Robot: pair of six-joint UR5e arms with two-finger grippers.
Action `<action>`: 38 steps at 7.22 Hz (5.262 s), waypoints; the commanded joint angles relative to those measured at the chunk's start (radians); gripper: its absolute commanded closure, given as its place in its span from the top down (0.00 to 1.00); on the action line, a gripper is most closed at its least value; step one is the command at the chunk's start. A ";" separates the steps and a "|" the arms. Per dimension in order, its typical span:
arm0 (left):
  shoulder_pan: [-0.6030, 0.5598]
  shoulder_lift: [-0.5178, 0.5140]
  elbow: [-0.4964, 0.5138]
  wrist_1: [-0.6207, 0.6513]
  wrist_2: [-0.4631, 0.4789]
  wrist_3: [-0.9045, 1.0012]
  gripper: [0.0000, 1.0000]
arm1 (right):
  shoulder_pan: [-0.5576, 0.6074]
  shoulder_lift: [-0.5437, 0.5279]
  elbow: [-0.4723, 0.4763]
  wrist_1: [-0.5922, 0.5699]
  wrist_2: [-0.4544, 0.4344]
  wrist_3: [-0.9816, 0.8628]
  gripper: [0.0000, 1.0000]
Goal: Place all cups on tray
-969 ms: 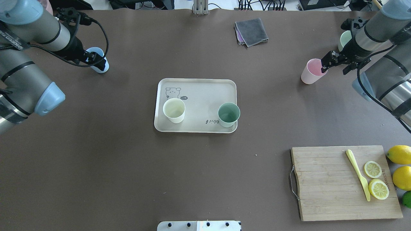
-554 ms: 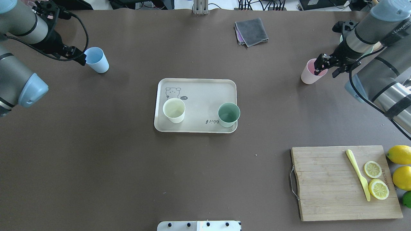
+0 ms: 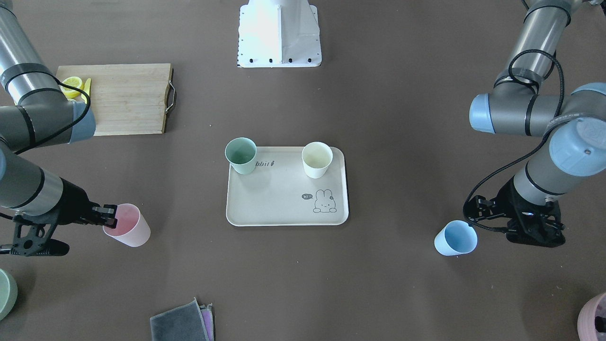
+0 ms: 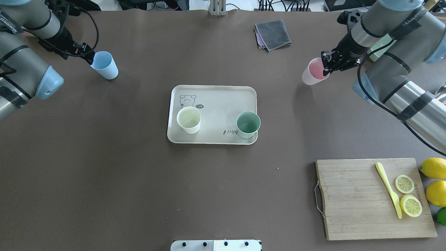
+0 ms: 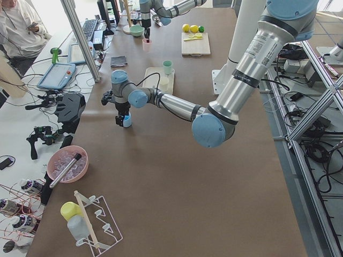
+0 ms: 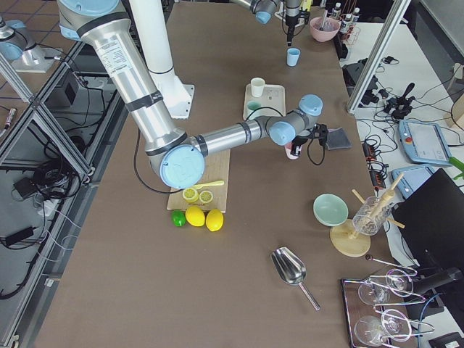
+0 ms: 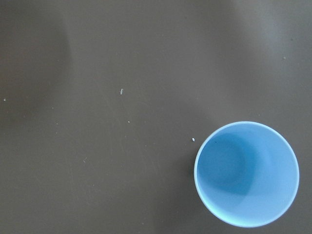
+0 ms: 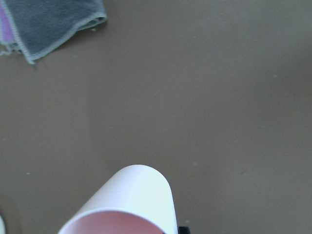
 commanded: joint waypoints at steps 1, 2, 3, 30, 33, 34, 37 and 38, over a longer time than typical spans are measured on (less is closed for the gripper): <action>-0.001 -0.045 0.079 -0.041 -0.001 -0.014 0.77 | -0.086 0.080 0.034 0.003 -0.010 0.190 0.00; -0.001 -0.050 0.088 -0.047 -0.001 -0.014 0.74 | -0.128 0.098 0.060 0.003 -0.036 0.251 0.00; 0.004 -0.052 0.100 -0.054 -0.002 -0.015 0.69 | -0.156 0.106 0.077 0.004 -0.036 0.260 0.00; -0.251 0.524 -0.332 -0.003 -0.206 0.386 0.98 | 0.320 -0.449 0.196 -0.009 0.088 -0.575 1.00; -0.257 0.552 -0.327 0.001 -0.208 0.373 0.98 | 0.356 -0.472 0.188 -0.009 0.085 -0.608 1.00; -0.263 0.559 -0.327 -0.001 -0.208 0.373 0.98 | 0.372 -0.481 0.186 -0.009 0.085 -0.631 1.00; -0.263 0.551 -0.323 0.002 -0.198 0.373 0.98 | 0.396 -0.487 0.188 -0.011 0.086 -0.636 1.00; -0.263 0.554 -0.321 0.002 -0.198 0.373 0.98 | 0.396 -0.487 0.186 -0.011 0.086 -0.636 1.00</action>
